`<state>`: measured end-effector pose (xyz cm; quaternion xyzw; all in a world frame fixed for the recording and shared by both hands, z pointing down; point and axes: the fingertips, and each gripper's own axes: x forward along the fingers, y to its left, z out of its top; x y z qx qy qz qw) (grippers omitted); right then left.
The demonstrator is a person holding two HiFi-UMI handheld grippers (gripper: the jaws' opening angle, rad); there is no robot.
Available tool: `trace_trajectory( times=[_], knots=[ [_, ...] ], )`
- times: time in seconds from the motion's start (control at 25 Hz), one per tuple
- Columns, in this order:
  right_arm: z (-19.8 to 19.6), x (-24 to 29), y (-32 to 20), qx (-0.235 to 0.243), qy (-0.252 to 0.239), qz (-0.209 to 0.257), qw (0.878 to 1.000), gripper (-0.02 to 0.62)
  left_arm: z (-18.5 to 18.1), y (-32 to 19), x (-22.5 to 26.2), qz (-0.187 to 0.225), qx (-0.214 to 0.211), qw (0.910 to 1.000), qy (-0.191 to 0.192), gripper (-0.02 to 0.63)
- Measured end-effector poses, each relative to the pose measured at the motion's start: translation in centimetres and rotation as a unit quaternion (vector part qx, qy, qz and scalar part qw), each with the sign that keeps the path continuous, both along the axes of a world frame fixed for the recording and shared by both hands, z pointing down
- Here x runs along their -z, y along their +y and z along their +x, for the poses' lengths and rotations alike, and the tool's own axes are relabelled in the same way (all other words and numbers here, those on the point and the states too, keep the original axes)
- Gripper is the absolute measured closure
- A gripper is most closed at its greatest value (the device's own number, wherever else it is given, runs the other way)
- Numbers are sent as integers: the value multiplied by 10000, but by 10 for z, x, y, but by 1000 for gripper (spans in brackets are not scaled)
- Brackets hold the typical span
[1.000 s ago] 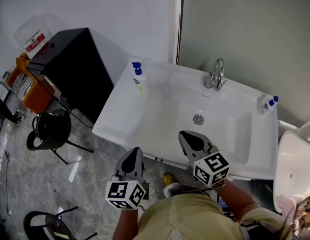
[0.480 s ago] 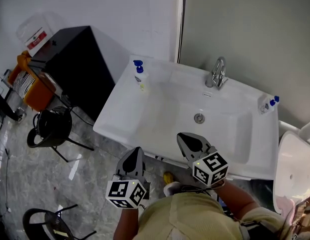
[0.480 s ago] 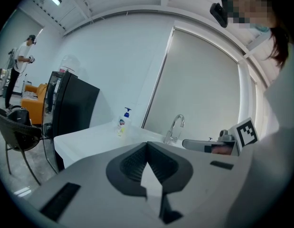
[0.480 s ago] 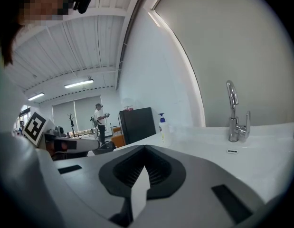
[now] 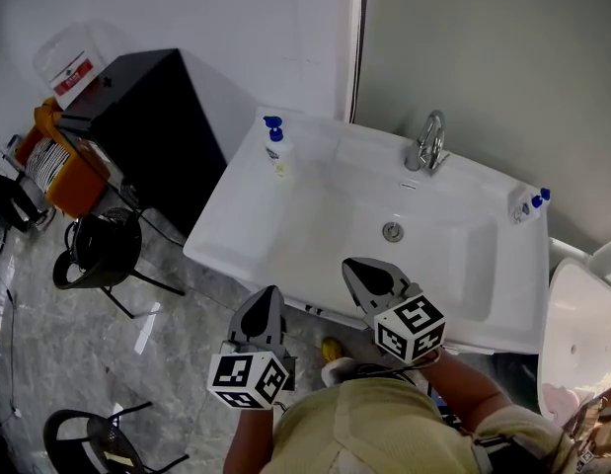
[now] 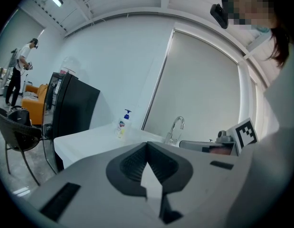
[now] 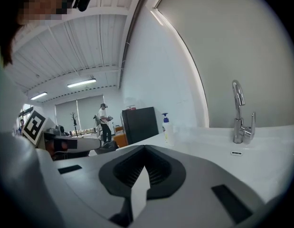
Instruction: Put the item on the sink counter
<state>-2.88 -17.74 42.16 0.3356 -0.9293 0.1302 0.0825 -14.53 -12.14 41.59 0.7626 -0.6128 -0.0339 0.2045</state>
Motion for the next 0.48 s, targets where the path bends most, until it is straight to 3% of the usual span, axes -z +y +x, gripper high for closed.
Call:
trace_trajectory(
  times=[0.48],
  knots=[
    [-1,-1,-6,55,52,-49,10000,574,2,0,4,12,42,10000,-40,569]
  ],
)
